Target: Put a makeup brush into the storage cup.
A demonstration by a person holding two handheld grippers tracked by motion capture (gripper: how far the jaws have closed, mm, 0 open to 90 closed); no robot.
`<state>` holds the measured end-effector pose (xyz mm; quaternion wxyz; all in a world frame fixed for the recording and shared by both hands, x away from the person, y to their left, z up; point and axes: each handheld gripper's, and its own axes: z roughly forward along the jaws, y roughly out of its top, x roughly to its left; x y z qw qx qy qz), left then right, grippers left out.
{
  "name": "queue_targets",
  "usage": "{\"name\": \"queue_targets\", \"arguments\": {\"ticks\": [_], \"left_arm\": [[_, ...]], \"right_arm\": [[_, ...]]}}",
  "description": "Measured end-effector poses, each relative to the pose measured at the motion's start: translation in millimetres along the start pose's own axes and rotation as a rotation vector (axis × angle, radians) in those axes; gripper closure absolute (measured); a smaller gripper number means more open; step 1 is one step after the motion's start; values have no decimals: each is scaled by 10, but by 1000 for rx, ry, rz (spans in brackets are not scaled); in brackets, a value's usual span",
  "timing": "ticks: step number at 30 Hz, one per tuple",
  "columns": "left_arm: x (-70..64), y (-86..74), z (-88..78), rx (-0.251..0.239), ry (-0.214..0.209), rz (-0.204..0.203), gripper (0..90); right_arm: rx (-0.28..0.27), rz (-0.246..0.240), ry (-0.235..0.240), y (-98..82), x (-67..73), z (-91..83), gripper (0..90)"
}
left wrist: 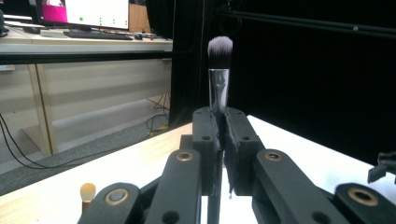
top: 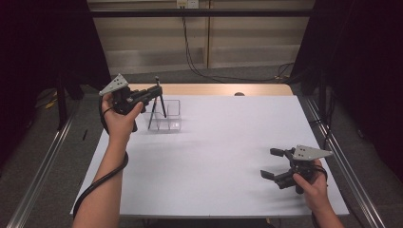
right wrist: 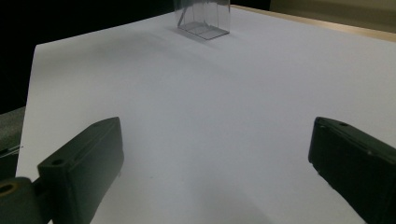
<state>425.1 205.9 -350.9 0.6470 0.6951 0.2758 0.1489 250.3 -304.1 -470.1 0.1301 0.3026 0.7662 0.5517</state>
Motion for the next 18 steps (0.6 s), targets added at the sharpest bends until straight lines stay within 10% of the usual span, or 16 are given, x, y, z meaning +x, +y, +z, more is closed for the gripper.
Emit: {"name": "queue_targets", "arguments": {"ticks": [18], "left_arm": [[136,107,-69,-25,67,6,838]], "right_arm": [[-3,-4,-2,0,5,-15,28]]}}
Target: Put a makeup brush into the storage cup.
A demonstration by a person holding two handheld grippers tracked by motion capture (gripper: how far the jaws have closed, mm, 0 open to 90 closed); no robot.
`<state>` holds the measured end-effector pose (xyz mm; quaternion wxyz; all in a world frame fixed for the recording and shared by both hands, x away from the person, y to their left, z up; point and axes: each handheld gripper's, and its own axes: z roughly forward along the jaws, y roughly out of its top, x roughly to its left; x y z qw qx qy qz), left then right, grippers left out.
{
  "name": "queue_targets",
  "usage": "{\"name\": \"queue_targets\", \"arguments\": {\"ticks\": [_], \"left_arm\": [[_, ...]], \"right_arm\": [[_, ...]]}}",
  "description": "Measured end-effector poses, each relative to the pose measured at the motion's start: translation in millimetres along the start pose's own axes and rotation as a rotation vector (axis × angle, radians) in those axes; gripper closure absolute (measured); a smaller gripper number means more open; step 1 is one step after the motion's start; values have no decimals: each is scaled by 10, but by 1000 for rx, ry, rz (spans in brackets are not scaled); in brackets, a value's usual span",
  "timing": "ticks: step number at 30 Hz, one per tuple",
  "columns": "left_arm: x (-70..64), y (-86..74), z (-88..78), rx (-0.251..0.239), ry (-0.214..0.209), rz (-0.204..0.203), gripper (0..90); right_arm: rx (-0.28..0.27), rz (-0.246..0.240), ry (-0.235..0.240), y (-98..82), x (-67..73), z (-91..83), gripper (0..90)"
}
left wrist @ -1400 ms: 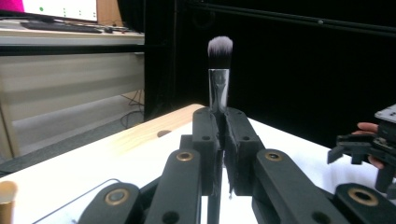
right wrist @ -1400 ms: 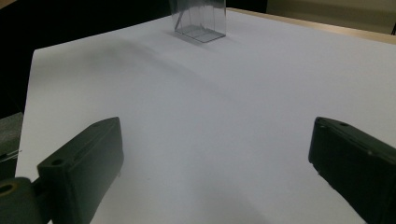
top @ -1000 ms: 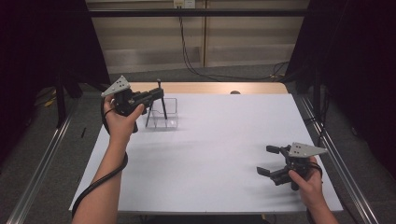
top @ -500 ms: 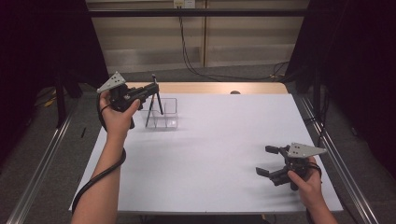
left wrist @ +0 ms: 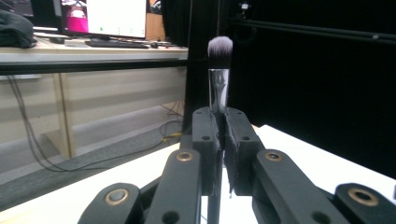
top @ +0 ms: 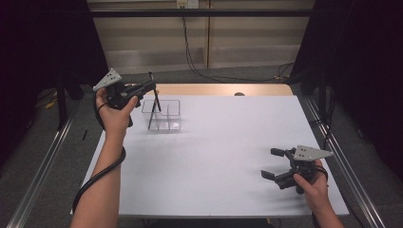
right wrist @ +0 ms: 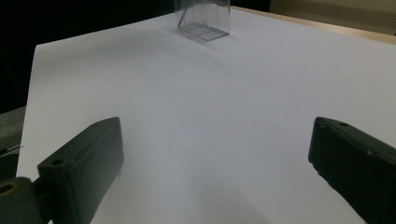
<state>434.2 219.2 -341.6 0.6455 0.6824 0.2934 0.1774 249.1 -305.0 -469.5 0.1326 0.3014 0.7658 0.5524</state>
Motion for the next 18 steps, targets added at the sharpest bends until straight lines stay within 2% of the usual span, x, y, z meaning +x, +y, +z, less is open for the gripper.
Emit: {"name": "queue_targets", "arguments": {"ticks": [15,18], "left_arm": [[122,-14,-15,3,52,-3,838],[130,-10,-6,4,61,13,838]], "right_arm": [[-1,-2,0,5,4,-8,28],[-1,-3,3,2,4,-15,30]]}}
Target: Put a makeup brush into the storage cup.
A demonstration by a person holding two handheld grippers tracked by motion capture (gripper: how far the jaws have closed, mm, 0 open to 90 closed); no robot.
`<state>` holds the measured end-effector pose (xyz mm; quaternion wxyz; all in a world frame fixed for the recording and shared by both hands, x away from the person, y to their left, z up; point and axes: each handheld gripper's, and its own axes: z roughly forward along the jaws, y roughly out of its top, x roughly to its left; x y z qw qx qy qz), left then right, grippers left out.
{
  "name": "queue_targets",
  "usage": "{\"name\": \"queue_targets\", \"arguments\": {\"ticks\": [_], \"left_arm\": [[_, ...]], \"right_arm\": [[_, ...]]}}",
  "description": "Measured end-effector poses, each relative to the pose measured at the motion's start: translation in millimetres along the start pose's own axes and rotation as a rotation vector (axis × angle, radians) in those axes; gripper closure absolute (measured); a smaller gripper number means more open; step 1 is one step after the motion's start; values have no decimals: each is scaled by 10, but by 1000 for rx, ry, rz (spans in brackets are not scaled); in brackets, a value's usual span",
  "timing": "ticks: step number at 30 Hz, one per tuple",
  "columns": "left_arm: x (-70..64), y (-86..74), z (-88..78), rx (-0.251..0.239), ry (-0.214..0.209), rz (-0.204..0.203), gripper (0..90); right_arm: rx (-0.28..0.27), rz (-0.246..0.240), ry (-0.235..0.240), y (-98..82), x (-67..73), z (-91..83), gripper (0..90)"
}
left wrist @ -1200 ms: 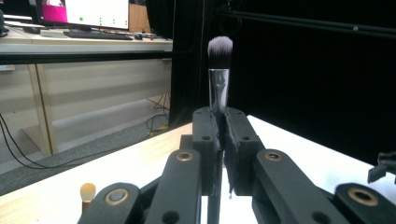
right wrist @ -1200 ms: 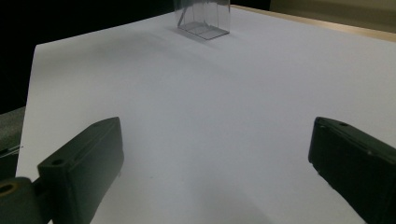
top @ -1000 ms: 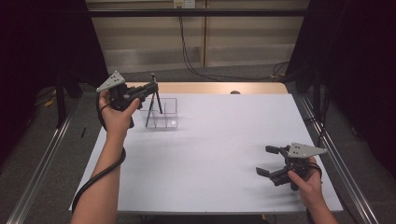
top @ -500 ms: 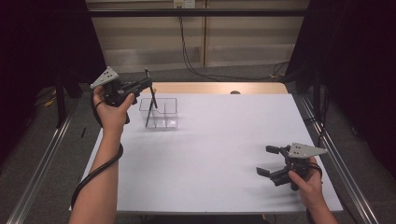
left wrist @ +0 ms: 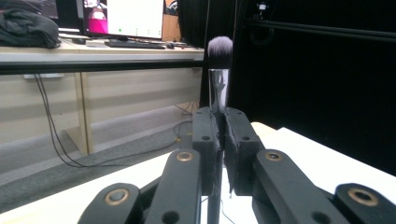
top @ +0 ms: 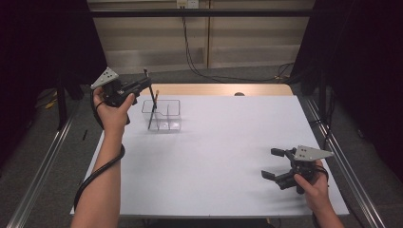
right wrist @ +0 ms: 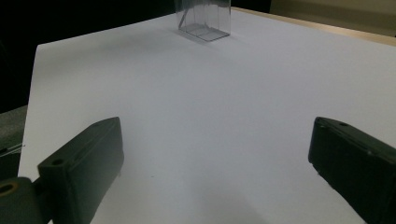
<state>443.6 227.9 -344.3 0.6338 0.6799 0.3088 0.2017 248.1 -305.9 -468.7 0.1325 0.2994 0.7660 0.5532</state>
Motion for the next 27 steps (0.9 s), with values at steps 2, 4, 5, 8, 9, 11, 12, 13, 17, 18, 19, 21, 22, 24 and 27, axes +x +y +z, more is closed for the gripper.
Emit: {"name": "queue_targets", "arguments": {"ticks": [2,4,5,8,9,11,12,13,17,18,19,21,22,24,27], "left_arm": [[4,7,4,-2,4,4,839],[1,17,13,0,6,5,839],[3,23,17,-2,5,8,839],[5,33,27,-2,7,10,838],[6,34,31,-3,7,7,838],[12,35,33,-6,7,5,838],[15,33,35,-8,12,4,838],[21,31,35,-6,17,4,838],[45,19,29,2,29,8,838],[55,15,26,4,36,12,838],[66,10,22,6,41,17,838],[79,-2,16,5,55,18,838],[85,-9,13,8,60,19,838],[95,-23,14,15,63,25,838],[101,-41,20,18,68,30,838]], "right_arm": [[0,-1,1,-4,-1,-2,30],[0,-1,0,-7,-3,-2,30],[-1,-1,-1,-7,-3,-4,30],[-3,-2,-2,-6,-4,-10,30],[-4,0,-1,-6,-5,-12,30],[-2,-1,-2,-6,-5,-12,31],[-5,0,0,-6,-6,-11,31],[-3,0,-1,-6,-4,-12,31],[-2,0,1,-7,-1,-11,31],[-3,0,2,-8,0,-11,31],[-3,1,0,-9,1,-12,31],[-4,1,2,-13,-2,-9,31],[-3,1,0,-14,-2,-8,31],[-4,1,3,-13,-3,-7,31],[-4,0,3,-12,-2,-7,31]]}}
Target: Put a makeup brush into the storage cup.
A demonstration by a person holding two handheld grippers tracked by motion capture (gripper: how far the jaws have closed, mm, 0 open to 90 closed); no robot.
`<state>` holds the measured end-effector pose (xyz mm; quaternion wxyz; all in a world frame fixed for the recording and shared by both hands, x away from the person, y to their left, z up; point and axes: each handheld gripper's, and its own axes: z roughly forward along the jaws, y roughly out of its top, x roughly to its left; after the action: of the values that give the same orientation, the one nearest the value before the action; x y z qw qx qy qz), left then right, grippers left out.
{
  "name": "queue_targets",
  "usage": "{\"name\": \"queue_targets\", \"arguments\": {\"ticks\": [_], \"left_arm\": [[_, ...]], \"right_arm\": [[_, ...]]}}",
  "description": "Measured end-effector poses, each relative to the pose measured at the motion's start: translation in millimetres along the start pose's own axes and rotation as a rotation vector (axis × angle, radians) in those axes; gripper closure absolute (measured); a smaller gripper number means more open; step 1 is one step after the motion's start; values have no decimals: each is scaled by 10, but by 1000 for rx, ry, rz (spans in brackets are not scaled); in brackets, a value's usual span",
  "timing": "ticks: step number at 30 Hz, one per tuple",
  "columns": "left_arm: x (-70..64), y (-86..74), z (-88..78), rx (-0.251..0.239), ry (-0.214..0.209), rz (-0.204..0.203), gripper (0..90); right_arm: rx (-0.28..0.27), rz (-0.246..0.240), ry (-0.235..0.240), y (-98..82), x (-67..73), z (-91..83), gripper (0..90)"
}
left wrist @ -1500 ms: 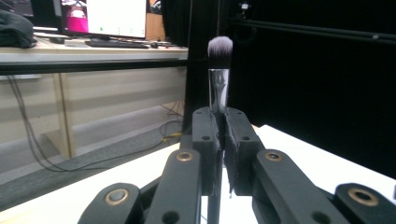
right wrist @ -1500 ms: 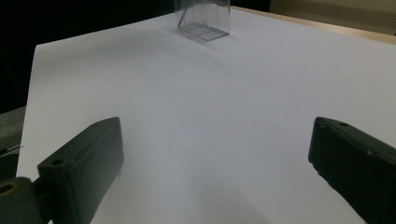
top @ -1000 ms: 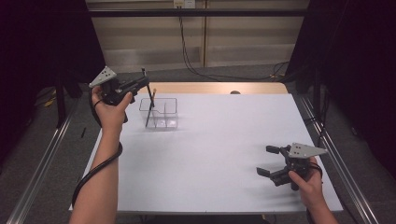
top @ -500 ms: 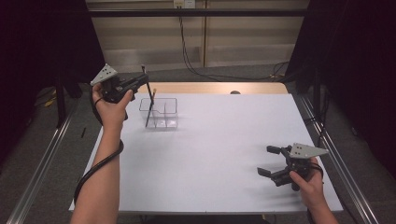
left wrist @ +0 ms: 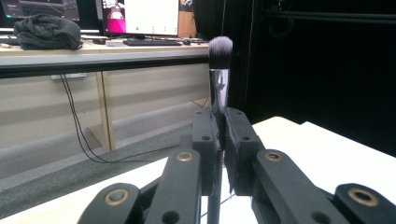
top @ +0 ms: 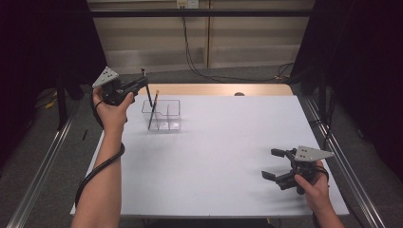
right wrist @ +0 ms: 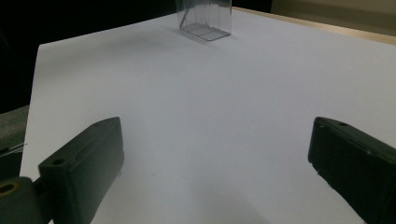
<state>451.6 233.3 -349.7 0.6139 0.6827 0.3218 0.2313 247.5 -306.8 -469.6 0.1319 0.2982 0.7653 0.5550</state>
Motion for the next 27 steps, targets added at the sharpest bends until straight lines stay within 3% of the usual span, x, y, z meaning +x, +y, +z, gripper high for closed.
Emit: {"name": "queue_targets", "arguments": {"ticks": [27], "left_arm": [[43,-163,17,17,22,-10,838]], "right_arm": [[-1,-2,2,-11,5,-28,31]]}}
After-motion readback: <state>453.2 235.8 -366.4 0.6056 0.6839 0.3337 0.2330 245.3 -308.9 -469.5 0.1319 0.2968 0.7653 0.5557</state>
